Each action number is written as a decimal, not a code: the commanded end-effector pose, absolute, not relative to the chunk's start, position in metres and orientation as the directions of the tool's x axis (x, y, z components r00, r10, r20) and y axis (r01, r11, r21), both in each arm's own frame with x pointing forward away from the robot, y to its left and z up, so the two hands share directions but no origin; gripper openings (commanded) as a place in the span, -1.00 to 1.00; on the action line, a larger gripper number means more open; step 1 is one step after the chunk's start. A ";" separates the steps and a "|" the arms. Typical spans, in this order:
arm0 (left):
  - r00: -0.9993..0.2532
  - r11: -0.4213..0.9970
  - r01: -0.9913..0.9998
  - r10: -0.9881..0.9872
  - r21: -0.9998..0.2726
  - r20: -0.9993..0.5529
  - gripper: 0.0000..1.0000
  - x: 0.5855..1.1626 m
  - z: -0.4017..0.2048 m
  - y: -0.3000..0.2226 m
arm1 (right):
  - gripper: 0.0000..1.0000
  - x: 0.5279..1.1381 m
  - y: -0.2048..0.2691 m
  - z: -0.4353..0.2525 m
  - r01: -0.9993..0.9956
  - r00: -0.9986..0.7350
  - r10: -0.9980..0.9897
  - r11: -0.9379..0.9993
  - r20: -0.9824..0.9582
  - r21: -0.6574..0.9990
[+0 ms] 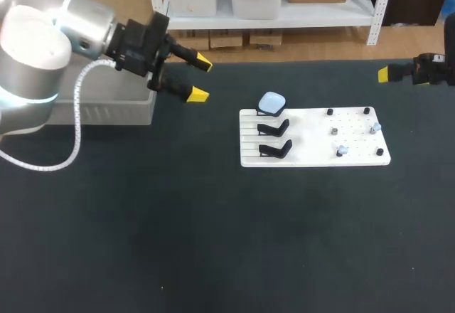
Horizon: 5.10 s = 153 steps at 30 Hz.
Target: Pick up each earbud case from the left stands, insert the matching earbuds, close the lid, and place the case in the box.
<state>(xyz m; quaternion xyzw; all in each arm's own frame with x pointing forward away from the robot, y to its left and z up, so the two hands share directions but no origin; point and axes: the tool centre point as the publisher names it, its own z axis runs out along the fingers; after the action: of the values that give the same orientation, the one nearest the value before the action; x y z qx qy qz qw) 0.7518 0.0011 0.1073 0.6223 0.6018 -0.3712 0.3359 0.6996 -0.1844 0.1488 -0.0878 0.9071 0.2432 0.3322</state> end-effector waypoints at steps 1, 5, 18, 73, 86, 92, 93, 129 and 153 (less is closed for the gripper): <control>0.005 -0.061 0.998 0.511 -0.030 -0.860 1.00 0.759 0.100 -0.010 | 1.00 0.699 -0.185 0.149 -0.320 -0.764 0.002 0.867 -0.645 0.382; 0.004 -0.066 0.997 0.516 -0.036 -0.857 1.00 0.761 0.094 -0.019 | 1.00 0.699 -0.185 0.149 -0.320 -0.764 0.002 0.867 -0.645 0.382; -0.035 -0.029 0.998 0.509 -0.057 -0.860 1.00 0.759 0.072 -0.038 | 1.00 0.699 -0.185 0.149 -0.320 -0.764 0.002 0.867 -0.645 0.382; -0.070 -0.105 0.985 0.491 -0.139 -0.868 0.56 0.780 0.024 -0.092 | 1.00 0.699 -0.185 0.149 -0.320 -0.764 0.002 0.867 -0.645 0.382; -0.067 -0.121 0.982 0.491 -0.144 -0.869 0.41 0.783 0.022 -0.102 | 1.00 0.699 -0.185 0.149 -0.320 -0.764 0.002 0.867 -0.645 0.382; -0.063 -0.129 0.981 0.490 -0.144 -0.869 0.38 0.783 0.022 -0.107 | 1.00 0.699 -0.185 0.149 -0.320 -0.764 0.002 0.867 -0.645 0.382; -0.062 -0.130 0.981 0.490 -0.144 -0.870 0.37 0.783 0.022 -0.107 | 1.00 0.699 -0.185 0.149 -0.320 -0.764 0.002 0.867 -0.645 0.382; -0.072 -0.117 0.982 0.479 -0.145 -0.875 0.09 0.782 0.015 -0.117 | 1.00 0.699 -0.185 0.149 -0.320 -0.764 0.002 0.867 -0.645 0.382; -0.066 -0.133 0.980 0.487 -0.149 -0.871 -0.14 0.784 0.011 -0.124 | 1.00 0.699 -0.185 0.149 -0.320 -0.764 0.002 0.867 -0.645 0.382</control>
<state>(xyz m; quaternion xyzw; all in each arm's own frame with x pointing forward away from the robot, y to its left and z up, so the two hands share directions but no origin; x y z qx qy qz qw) 0.7795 -0.1215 0.0131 0.6175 0.5933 -0.4259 0.2921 0.6996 -0.1845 0.1488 -0.0878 0.9071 0.2432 0.3322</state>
